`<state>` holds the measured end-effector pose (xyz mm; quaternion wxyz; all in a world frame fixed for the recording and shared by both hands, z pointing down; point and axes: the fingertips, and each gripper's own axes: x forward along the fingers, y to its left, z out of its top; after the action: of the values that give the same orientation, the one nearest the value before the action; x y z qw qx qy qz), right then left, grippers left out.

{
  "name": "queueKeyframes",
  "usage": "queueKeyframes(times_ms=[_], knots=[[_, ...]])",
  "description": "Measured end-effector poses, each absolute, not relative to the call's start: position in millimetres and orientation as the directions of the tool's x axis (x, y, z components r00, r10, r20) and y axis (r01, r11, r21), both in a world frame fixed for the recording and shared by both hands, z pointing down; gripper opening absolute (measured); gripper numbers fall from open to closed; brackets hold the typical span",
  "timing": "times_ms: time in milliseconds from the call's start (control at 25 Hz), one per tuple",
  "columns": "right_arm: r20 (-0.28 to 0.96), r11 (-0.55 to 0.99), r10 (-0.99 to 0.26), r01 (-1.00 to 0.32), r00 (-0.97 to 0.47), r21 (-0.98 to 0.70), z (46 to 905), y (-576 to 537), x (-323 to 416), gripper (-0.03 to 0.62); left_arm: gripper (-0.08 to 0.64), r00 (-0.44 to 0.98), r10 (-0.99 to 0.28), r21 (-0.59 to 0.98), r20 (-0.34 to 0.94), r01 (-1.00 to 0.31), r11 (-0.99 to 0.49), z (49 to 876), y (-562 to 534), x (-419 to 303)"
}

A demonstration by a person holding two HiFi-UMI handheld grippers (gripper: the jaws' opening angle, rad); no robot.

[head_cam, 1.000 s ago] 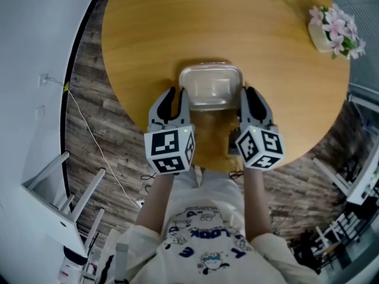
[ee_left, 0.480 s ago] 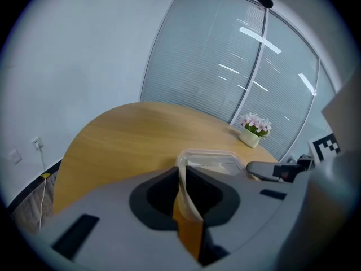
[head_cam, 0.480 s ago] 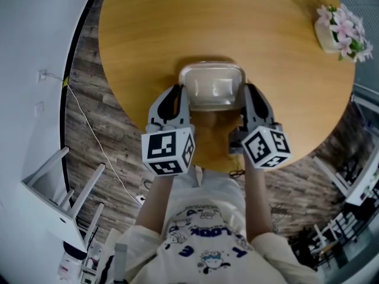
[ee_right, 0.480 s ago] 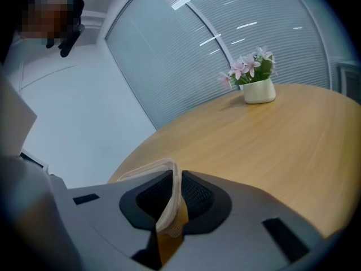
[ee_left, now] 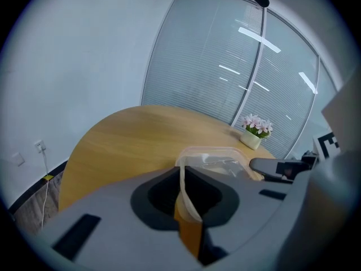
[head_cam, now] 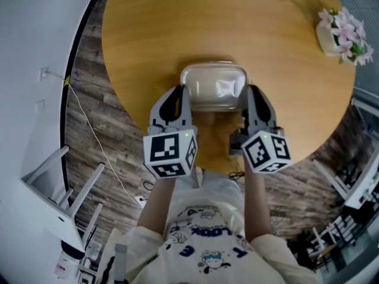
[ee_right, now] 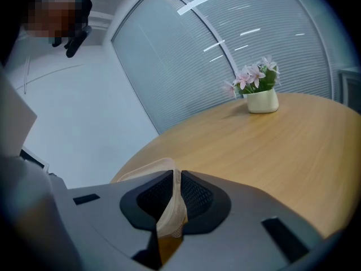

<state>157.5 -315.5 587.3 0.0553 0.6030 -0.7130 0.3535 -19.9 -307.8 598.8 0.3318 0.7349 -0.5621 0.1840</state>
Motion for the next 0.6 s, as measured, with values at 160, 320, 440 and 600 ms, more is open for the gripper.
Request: queueKeyframes(times_ms=[160,320,440,600], knots=[[0.483,0.046,-0.832,-0.902,-0.273,-0.429,573,-318,155,0.041,0.028,0.299,-0.718,0.287,0.629,-0.947,-0.144,589,-308,-22],[0.453,0.065,-0.848,-0.901,-0.276,-0.428,556,-322,154,0.041,0.028,0.297,-0.742,0.283,0.601,-0.947,-0.150,572,-311,-22],[0.421,0.082,-0.864,-0.904,-0.274,-0.420,539,-324,154,0.041,0.028,0.295,-0.765,0.275,0.573,-0.948,-0.160,556,-315,-23],[0.378,0.107,-0.884,-0.905,-0.276,-0.411,514,-326,153,0.041,0.026,0.291,-0.794,0.261,0.534,-0.950,-0.173,530,-319,-24]])
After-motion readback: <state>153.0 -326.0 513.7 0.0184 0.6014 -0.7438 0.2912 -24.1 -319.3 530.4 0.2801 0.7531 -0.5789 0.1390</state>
